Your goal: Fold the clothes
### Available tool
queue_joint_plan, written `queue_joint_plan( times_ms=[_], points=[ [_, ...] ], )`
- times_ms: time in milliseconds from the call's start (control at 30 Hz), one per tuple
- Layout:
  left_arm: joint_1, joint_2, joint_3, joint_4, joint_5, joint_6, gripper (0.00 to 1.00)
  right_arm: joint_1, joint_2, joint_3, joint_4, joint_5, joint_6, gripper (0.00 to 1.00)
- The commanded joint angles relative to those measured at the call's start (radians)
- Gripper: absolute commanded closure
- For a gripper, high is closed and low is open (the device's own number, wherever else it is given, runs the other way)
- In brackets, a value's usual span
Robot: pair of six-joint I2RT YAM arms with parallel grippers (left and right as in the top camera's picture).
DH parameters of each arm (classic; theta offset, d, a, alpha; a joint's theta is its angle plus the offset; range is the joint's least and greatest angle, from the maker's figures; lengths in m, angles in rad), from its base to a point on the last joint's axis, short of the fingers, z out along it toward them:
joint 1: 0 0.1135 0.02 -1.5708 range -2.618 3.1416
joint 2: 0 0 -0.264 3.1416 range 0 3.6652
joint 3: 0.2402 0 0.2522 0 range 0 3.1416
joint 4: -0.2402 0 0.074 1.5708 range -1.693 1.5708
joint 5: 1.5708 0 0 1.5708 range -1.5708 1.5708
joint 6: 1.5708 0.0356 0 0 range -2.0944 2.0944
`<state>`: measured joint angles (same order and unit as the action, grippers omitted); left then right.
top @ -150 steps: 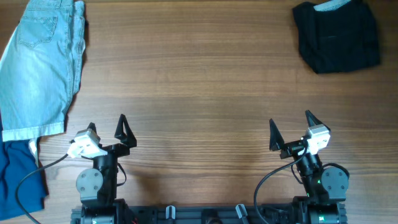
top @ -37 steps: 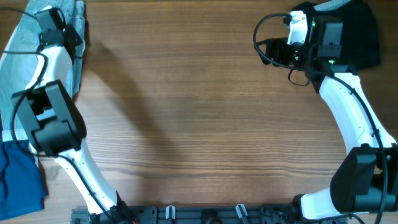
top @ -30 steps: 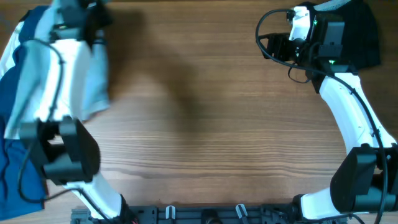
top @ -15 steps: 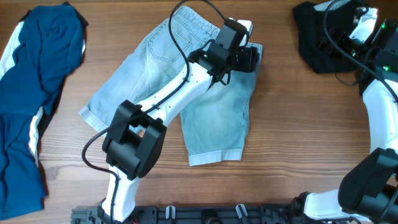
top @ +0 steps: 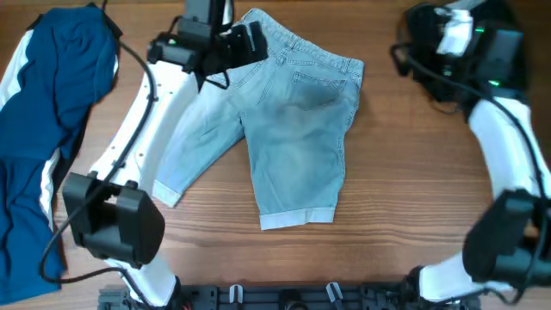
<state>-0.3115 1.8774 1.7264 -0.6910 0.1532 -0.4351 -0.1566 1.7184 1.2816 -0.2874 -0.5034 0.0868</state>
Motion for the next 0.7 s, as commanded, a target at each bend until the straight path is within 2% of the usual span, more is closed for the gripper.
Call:
queue_joint_plan(
  times_ms=[0,167,267,467,567,667],
  points=[
    [0.023,0.001,0.002,-0.093,-0.034,0.043,0.00,0.078,0.140,0.011,0.031,0.199,0.050,0.19],
    [0.023,0.002,0.002,-0.103,-0.043,0.042,0.00,0.126,0.266,0.011,0.074,0.256,0.068,0.21],
    [0.023,0.002,0.002,-0.118,-0.065,0.042,0.00,0.140,0.284,0.011,-0.019,0.236,0.089,0.26],
    [0.037,0.002,0.002,-0.146,-0.129,0.035,0.00,0.115,0.138,0.011,-0.211,0.155,0.122,0.22],
    [0.071,0.002,0.002,-0.159,-0.128,0.030,0.00,0.112,0.020,0.010,-0.404,0.101,0.085,0.19],
    [0.103,0.002,0.002,-0.169,-0.128,0.030,0.00,0.138,-0.021,-0.004,-0.570,0.079,0.032,0.19]
  ],
)
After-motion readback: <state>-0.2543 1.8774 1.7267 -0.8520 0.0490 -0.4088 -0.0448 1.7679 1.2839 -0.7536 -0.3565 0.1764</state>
